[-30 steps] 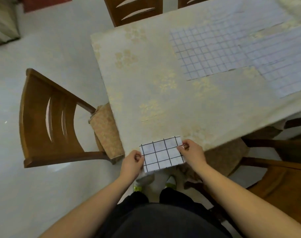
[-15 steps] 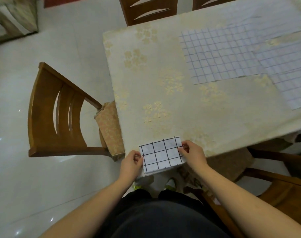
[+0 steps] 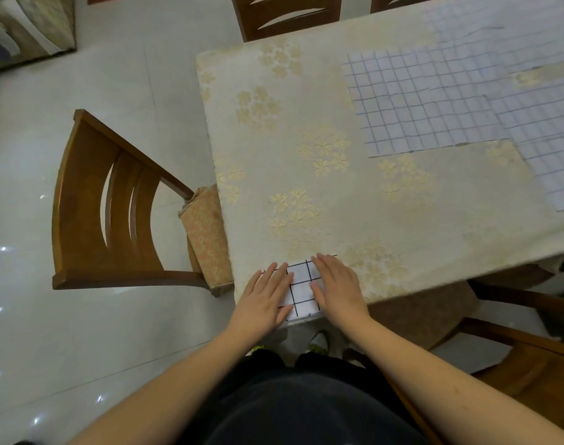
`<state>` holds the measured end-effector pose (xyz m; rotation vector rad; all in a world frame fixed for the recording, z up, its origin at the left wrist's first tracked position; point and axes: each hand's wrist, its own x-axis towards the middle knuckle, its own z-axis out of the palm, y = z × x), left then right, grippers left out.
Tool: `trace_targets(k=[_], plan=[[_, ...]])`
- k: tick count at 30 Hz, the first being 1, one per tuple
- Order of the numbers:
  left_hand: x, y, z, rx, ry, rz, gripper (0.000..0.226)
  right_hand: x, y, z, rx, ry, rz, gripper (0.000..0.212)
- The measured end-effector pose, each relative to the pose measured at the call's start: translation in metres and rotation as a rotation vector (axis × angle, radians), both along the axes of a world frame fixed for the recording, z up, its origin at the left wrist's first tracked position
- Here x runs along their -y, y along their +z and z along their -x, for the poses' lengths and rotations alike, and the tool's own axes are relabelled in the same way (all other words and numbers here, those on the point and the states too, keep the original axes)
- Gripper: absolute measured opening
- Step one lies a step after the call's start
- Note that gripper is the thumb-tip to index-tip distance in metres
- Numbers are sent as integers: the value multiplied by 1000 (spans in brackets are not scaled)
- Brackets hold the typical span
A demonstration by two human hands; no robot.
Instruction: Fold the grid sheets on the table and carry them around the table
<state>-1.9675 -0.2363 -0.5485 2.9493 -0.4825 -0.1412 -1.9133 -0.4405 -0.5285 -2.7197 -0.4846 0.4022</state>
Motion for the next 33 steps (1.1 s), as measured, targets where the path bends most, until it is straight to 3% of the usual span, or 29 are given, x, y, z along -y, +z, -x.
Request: trace_targets(k=[5,11,20,33], plan=[[-2,-6,-3,-172,-40,-68,70,-15,-11,2,-22,179,150,55],[-6,-7,-5,-251,-32,-72,71,-6,-22,0,-110,228,247,64],[-15,-5,3,-330,109,-122,86,17,-23,-4,-126,127,259,76],[-13,9,-5,-440,30,-226,99,23,-21,-12,-107,201,175,78]])
